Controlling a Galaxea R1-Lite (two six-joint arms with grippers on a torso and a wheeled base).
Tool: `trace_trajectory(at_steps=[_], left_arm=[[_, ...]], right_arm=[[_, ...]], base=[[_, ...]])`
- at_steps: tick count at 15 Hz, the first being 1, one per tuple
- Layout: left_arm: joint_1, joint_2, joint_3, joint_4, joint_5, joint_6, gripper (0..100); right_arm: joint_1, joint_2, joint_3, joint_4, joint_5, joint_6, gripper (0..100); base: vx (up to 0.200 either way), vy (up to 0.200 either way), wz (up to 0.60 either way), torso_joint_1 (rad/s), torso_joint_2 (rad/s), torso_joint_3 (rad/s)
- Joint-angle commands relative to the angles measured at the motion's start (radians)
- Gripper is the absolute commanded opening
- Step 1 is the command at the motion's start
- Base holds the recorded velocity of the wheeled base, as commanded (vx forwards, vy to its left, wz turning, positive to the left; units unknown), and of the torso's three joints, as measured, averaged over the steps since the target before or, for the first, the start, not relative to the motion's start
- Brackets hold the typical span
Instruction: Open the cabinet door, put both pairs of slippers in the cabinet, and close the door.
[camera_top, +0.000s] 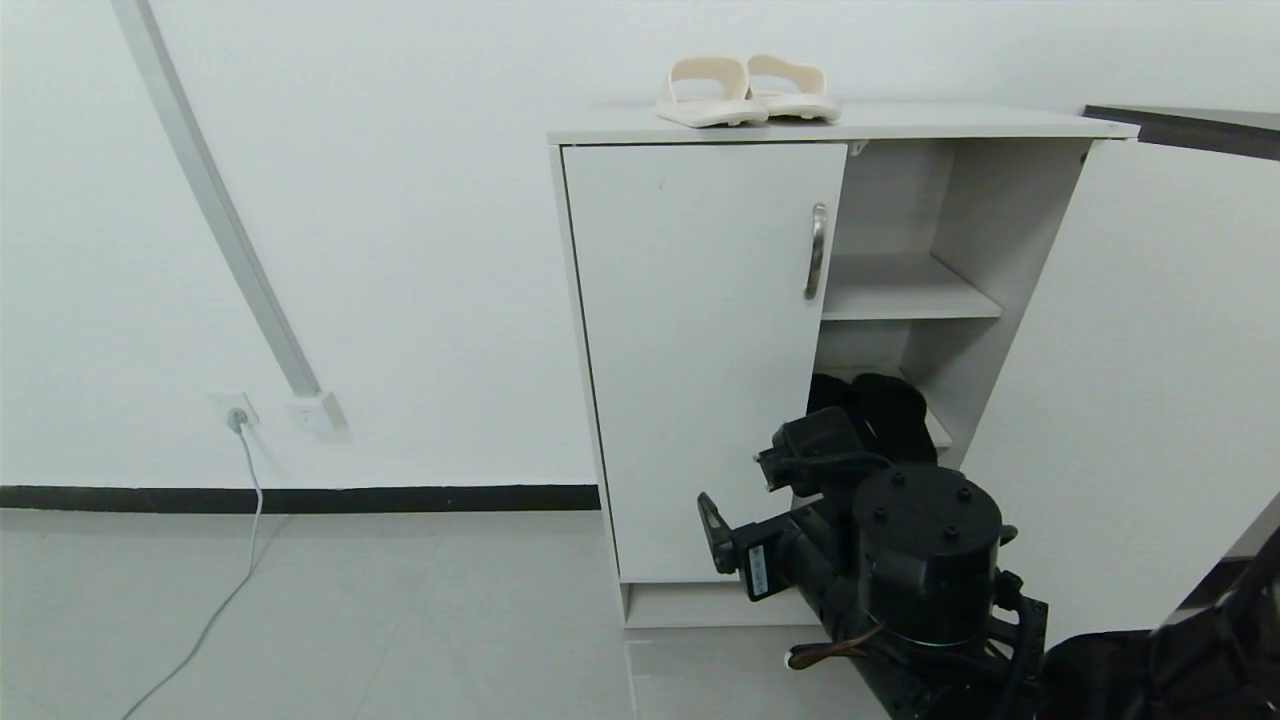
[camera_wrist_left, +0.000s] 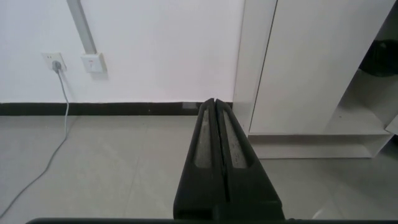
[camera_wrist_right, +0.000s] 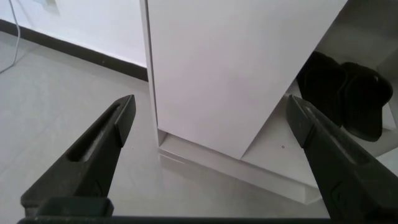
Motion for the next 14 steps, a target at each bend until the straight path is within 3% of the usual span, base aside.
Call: trace_trajectory(at_steps=[1, 7, 14], left_arm=[[0.0, 0.001, 0.0, -0.001, 0.0, 0.0, 0], [0.002, 0.001, 0.0, -0.001, 0.0, 0.0, 0], [0.0, 0.001, 0.0, -0.001, 0.0, 0.0, 0]], right_arm=[[0.001, 0.002, 0.003, -0.002, 0.0, 0.0, 100], [0.001, 0.0, 0.003, -0.002, 0.0, 0.0, 100], [0.001, 0.0, 0.006, -0.002, 0.0, -0.002, 100]], base=[[0.0, 0.0, 0.0, 0.002, -0.2, -0.212], [0.0, 0.0, 0.0, 0.032, -0.38, -0.348], [0.0, 0.0, 0.0, 0.127, -0.47, -0.341]])
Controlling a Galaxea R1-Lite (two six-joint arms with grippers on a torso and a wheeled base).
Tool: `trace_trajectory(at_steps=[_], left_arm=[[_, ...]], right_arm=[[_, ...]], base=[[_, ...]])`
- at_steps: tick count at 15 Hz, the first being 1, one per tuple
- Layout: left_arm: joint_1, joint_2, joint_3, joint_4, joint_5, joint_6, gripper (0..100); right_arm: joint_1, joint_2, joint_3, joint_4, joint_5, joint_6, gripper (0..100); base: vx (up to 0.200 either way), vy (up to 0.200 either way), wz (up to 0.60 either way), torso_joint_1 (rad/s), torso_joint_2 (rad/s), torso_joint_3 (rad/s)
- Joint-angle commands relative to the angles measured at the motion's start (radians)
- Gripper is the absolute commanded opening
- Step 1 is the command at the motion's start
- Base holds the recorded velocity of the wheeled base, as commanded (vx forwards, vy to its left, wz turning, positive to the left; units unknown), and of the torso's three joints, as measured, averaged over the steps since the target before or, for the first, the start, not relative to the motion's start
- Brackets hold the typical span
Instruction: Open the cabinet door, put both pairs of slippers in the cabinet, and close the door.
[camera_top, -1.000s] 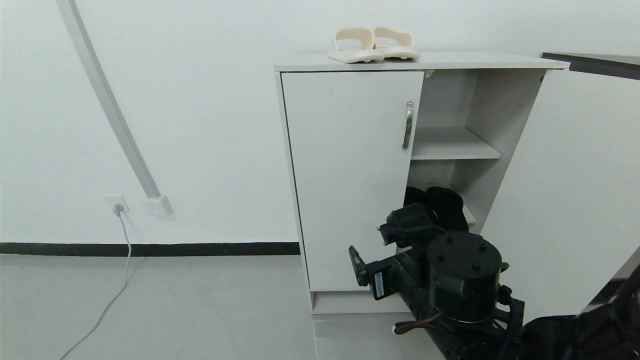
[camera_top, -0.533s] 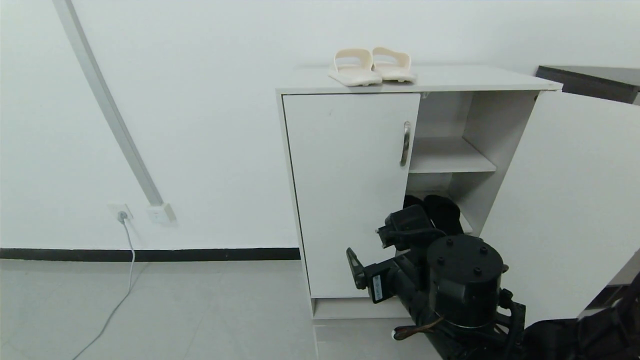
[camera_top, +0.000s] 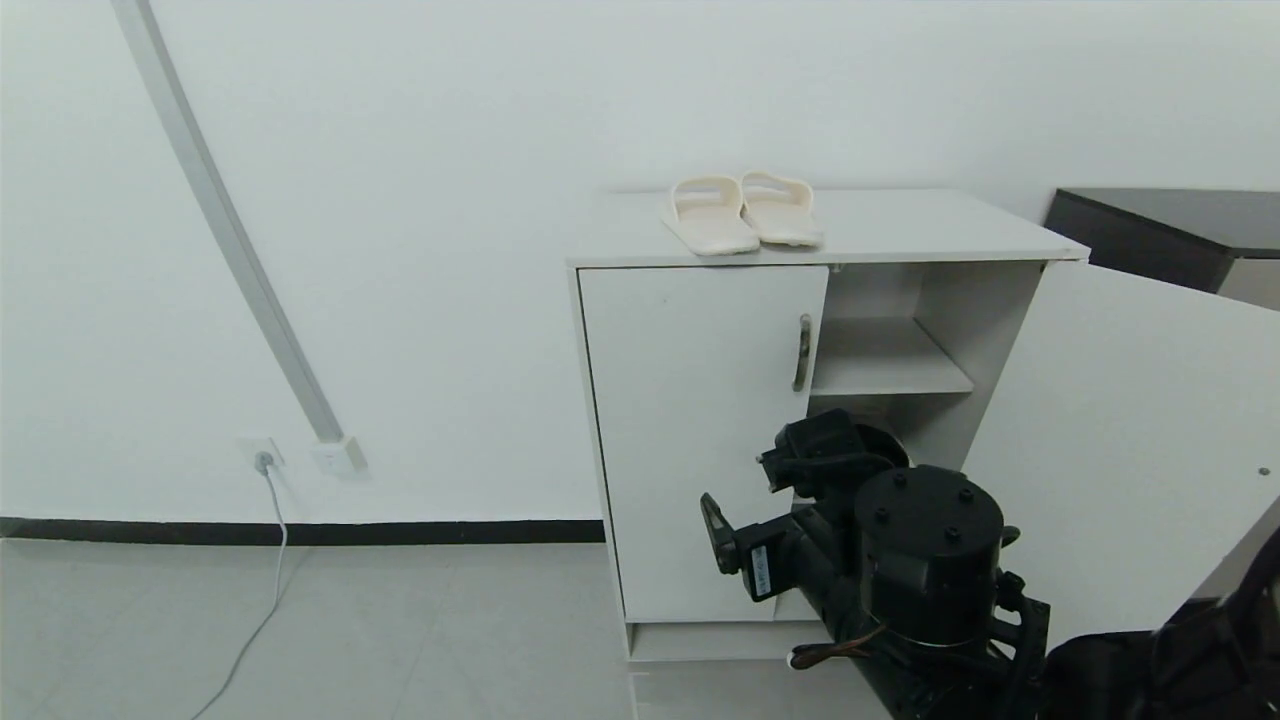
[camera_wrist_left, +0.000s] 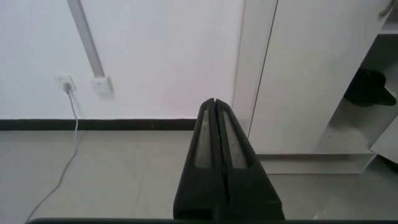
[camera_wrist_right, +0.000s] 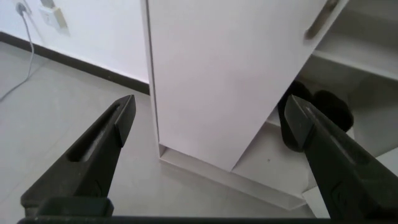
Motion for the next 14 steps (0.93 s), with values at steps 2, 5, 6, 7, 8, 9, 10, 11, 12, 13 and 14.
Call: trace_trajectory(at_steps=[2, 5, 6, 7, 8, 9, 10, 11, 12, 13, 14], left_arm=[[0.0, 0.001, 0.0, 0.0, 0.001, 0.0, 0], [0.0, 0.001, 0.0, 0.0, -0.001, 0.002, 0], [0.0, 0.001, 0.0, 0.0, -0.001, 0.002, 0], [0.0, 0.001, 0.0, 0.0, -0.001, 0.002, 0], [0.0, 0.001, 0.0, 0.0, -0.001, 0.002, 0], [0.0, 0.001, 0.0, 0.0, -0.001, 0.002, 0], [0.0, 0.001, 0.0, 0.0, -0.001, 0.005, 0], [0.0, 0.001, 0.0, 0.0, -0.001, 0.005, 0], [0.0, 0.001, 0.0, 0.0, 0.001, 0.002, 0], [0.002, 0.001, 0.0, 0.0, 0.001, 0.002, 0], [0.0, 0.001, 0.0, 0.0, -0.001, 0.003, 0]], right_arm=[[0.002, 0.0, 0.003, -0.002, 0.002, -0.003, 100], [0.002, -0.003, 0.004, 0.0, 0.002, -0.003, 100], [0.002, -0.003, 0.004, -0.002, 0.002, -0.003, 100], [0.002, -0.004, 0.004, -0.002, 0.002, -0.003, 100], [0.002, -0.004, 0.004, 0.0, 0.002, -0.003, 100], [0.002, -0.003, 0.006, 0.0, 0.002, -0.003, 100], [0.002, -0.003, 0.009, -0.002, 0.002, -0.003, 100], [0.003, -0.004, 0.01, -0.003, 0.003, 0.002, 100], [0.006, -0.006, 0.02, -0.017, 0.028, 0.003, 100], [0.005, -0.007, 0.044, -0.051, 0.066, -0.003, 100], [0.003, -0.006, 0.063, -0.065, 0.08, -0.007, 100]], base=[[0.0, 0.0, 0.0, 0.158, -0.47, -0.317], [0.0, 0.0, 0.0, 0.178, -0.48, -0.31], [0.0, 0.0, 0.0, 0.183, -0.5, -0.31], [0.0, 0.0, 0.0, 0.198, -0.5, -0.315], [0.0, 0.0, 0.0, 0.203, -0.51, -0.31], [0.0, 0.0, 0.0, 0.212, -0.51, -0.315], [0.0, 0.0, 0.0, 0.212, -0.52, -0.31], [0.0, 0.0, 0.0, 0.227, -0.54, -0.33], [0.0, 0.0, 0.0, 0.227, -0.53, -0.325], [0.0, 0.0, 0.0, 0.222, -0.54, -0.31], [0.0, 0.0, 0.0, 0.232, -0.55, -0.325]])
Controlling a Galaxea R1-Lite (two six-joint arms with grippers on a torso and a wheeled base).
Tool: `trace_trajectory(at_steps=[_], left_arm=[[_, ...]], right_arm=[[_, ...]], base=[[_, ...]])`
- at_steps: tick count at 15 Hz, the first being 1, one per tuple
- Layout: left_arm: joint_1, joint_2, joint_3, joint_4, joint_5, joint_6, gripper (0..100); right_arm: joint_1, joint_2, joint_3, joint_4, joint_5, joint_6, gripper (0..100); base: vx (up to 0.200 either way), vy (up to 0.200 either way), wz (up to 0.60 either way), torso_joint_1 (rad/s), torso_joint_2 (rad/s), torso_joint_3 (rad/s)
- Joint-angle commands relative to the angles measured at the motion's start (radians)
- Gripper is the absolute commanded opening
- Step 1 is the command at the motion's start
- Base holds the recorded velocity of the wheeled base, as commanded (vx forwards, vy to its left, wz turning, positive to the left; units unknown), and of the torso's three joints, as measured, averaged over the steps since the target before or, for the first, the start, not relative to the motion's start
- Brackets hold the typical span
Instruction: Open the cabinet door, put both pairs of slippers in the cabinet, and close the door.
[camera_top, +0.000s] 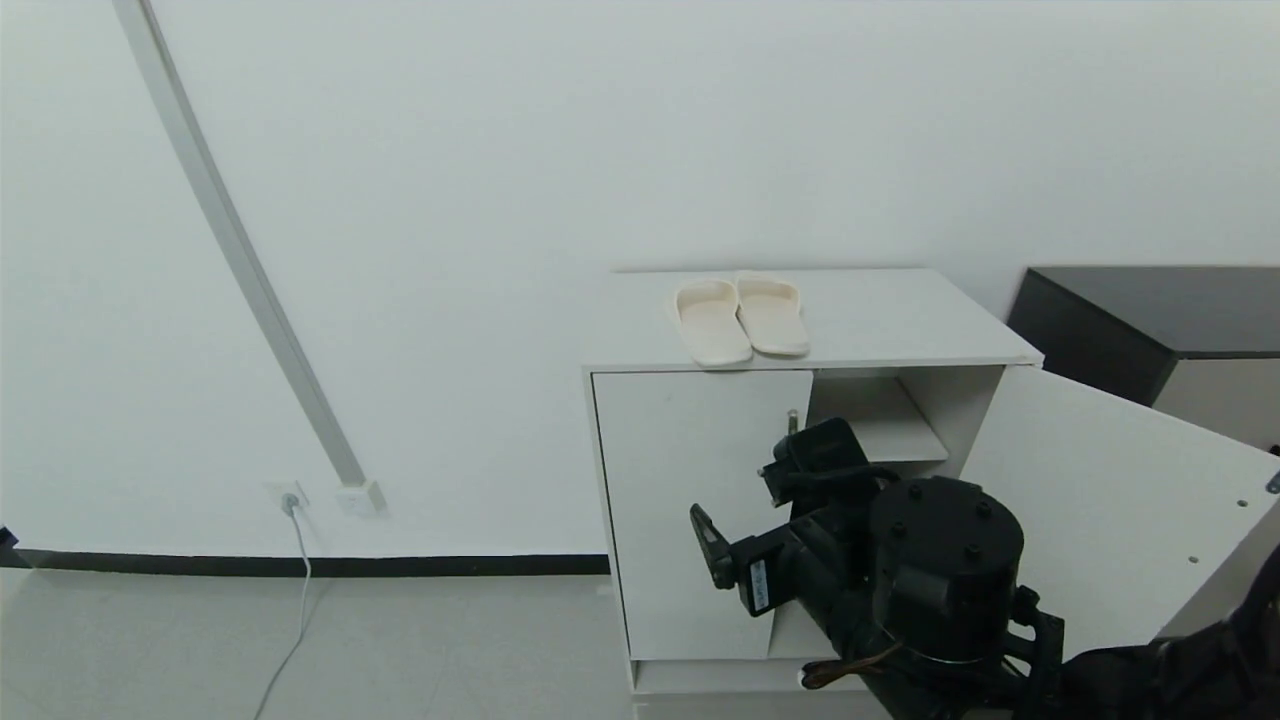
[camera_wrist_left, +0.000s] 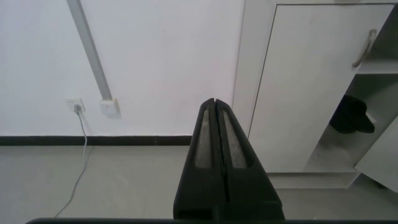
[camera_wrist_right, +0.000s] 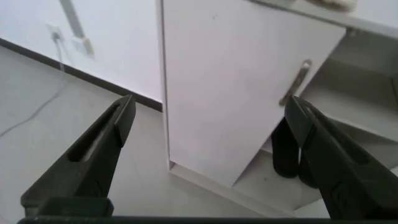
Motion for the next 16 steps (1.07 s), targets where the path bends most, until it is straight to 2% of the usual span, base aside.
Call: trace_trajectory(at_steps=[1, 5, 7, 9, 10, 11, 13, 16], left_arm=[[0.0, 0.001, 0.0, 0.0, 0.0, 0.002, 0], [0.0, 0.001, 0.0, 0.0, -0.002, 0.002, 0], [0.0, 0.001, 0.0, 0.0, -0.008, 0.002, 0], [0.0, 0.001, 0.0, 0.0, -0.008, 0.002, 0], [0.0, 0.001, 0.0, 0.0, -0.009, 0.002, 0], [0.0, 0.001, 0.0, 0.0, -0.025, 0.003, 0], [0.002, 0.001, 0.0, 0.0, -0.034, 0.003, 0], [0.0, 0.001, 0.0, 0.0, -0.034, 0.003, 0]], right_arm=[[-0.006, 0.005, 0.027, -0.01, 0.013, -0.034, 100], [-0.023, 0.002, -0.022, -0.03, 0.055, -0.095, 100], [-0.039, -0.029, -0.134, 0.108, 0.052, -0.068, 100], [-0.039, -0.083, -0.258, 0.346, 0.047, 0.067, 100], [-0.039, -0.097, -0.283, 0.403, 0.044, 0.097, 100], [-0.04, -0.115, -0.359, 0.542, 0.013, 0.161, 100], [-0.042, -0.109, -0.395, 0.565, -0.042, 0.189, 100], [-0.052, -0.086, -0.388, 0.568, -0.047, 0.19, 100]], base=[[0.0, 0.0, 0.0, 0.246, -0.55, -0.32], [0.0, 0.0, 0.0, 0.266, -0.6, -0.334], [0.0, 0.0, 0.0, 0.202, -0.48, -0.256], [0.0, 0.0, 0.0, 0.023, -0.06, -0.025], [0.0, 0.0, 0.0, 0.0, 0.0, 0.0], [0.0, 0.0, 0.0, 0.0, 0.0, 0.0], [0.0, 0.0, 0.0, 0.0, 0.0, 0.0], [0.2, 0.0, 0.0, 0.002, 0.01, 0.001]])
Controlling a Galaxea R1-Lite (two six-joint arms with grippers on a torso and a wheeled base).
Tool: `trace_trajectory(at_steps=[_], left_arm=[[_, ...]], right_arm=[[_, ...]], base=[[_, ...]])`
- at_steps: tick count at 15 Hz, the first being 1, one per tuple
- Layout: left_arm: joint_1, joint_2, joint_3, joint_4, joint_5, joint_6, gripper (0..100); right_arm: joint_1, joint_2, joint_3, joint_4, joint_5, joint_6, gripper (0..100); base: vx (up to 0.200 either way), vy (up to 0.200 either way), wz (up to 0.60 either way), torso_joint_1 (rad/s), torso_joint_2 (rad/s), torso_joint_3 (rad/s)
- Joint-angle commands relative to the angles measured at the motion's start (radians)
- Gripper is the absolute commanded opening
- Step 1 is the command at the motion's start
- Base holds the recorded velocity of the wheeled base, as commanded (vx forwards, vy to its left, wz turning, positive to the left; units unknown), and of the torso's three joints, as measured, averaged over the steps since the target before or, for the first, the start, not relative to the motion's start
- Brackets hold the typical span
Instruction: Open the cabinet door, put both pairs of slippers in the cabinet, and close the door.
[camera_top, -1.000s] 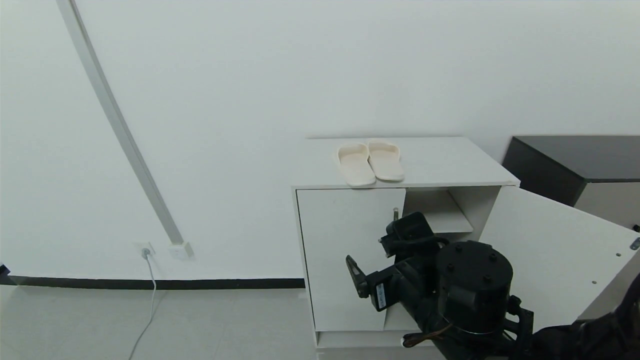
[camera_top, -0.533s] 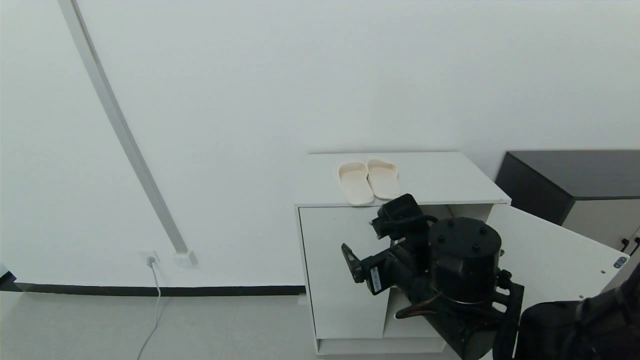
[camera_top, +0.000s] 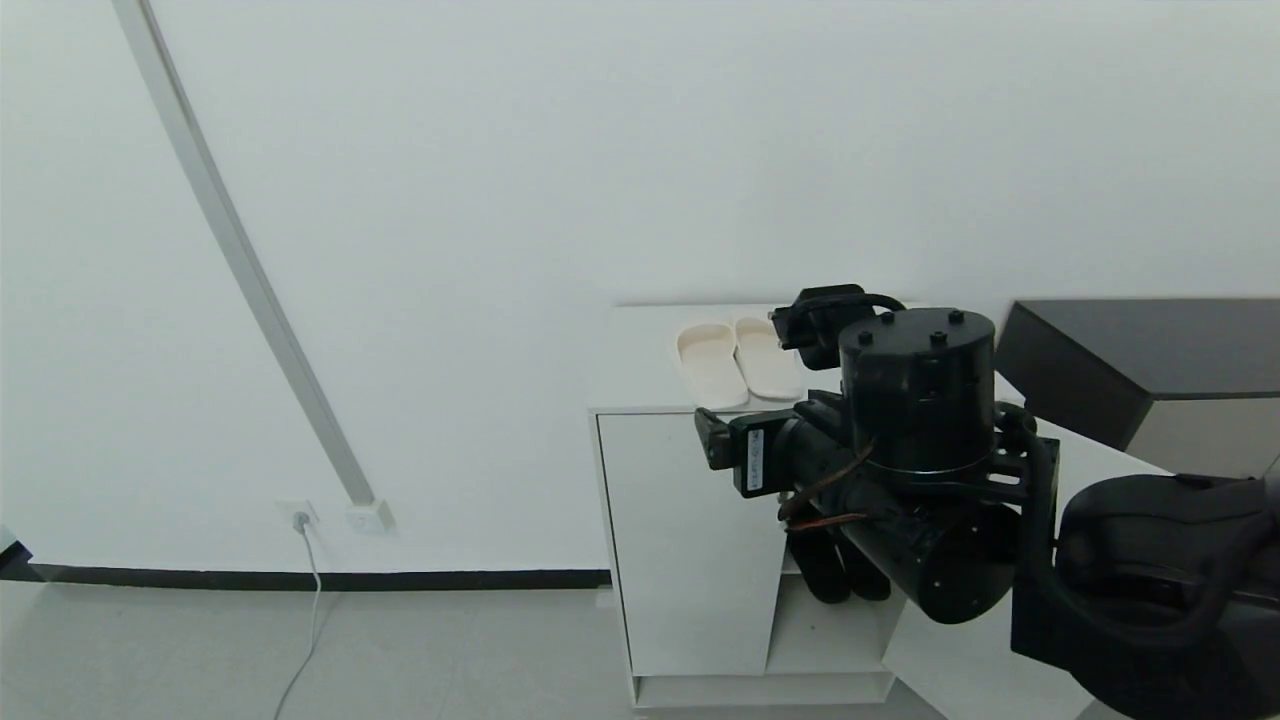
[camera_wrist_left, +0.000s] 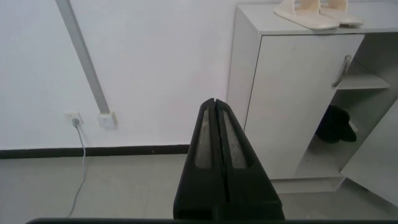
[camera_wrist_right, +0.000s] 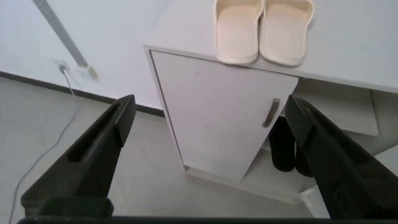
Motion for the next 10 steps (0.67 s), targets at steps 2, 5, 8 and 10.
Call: trace_trajectory(at_steps=[2, 5, 8, 10], left_arm=[[0.0, 0.001, 0.0, 0.0, -0.002, 0.0, 0], [0.0, 0.001, 0.0, 0.0, -0.002, 0.0, 0], [0.0, 0.001, 0.0, 0.0, 0.0, 0.0, 0], [0.002, 0.001, 0.0, 0.0, 0.0, -0.002, 0]], right_arm=[[-0.017, 0.019, 0.003, -0.002, 0.001, 0.003, 100], [-0.029, 0.03, 0.008, -0.004, 0.003, 0.003, 100], [-0.034, 0.053, 0.02, -0.01, 0.001, 0.001, 100], [-0.034, 0.054, 0.034, -0.012, 0.001, 0.0, 100]], base=[[0.2, 0.0, 0.0, -0.002, 0.0, 0.0], [0.2, 0.0, 0.0, 0.004, 0.0, 0.002], [0.2, 0.0, 0.0, 0.007, 0.0, 0.001], [0.1, 0.0, 0.0, 0.001, 0.0, 0.001]])
